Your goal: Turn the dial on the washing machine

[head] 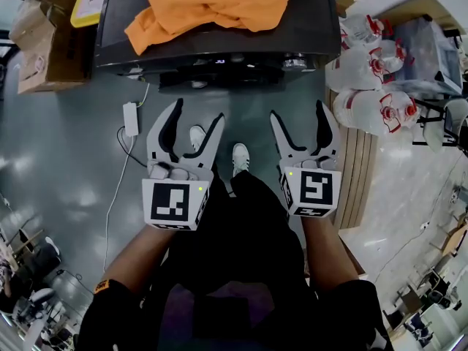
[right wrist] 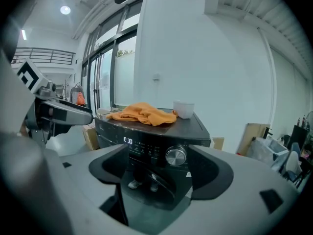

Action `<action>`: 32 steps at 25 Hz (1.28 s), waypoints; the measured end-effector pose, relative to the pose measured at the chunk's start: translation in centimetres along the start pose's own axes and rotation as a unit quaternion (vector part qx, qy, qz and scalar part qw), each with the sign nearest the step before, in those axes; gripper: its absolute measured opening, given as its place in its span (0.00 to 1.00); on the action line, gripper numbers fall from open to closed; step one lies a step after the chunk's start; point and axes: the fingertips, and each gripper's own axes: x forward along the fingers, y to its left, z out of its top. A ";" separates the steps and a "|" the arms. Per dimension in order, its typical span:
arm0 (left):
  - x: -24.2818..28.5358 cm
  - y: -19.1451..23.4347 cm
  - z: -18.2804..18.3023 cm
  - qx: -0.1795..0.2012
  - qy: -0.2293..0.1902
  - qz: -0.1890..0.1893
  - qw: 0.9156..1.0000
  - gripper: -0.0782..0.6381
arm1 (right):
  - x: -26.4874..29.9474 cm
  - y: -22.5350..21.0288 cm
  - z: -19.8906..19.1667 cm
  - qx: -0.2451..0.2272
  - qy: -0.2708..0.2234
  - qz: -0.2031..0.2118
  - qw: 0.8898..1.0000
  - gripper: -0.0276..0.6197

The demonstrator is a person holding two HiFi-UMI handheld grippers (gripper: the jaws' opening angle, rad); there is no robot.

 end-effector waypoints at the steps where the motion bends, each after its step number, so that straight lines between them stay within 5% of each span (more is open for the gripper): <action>1: 0.1 0.1 -0.1 -0.001 -0.001 0.002 1.000 0.51 | 0.3 -0.1 -0.1 -0.002 0.002 -0.002 1.000 0.61; 19: 5.5 1.9 -4.0 0.007 0.031 0.021 0.999 0.51 | 8.9 -4.6 -4.8 -0.031 0.046 -0.061 0.997 0.61; 32: 7.1 2.6 -6.3 -0.007 0.057 0.027 0.998 0.51 | 11.9 -5.4 -6.1 -0.055 0.067 -0.064 0.994 0.61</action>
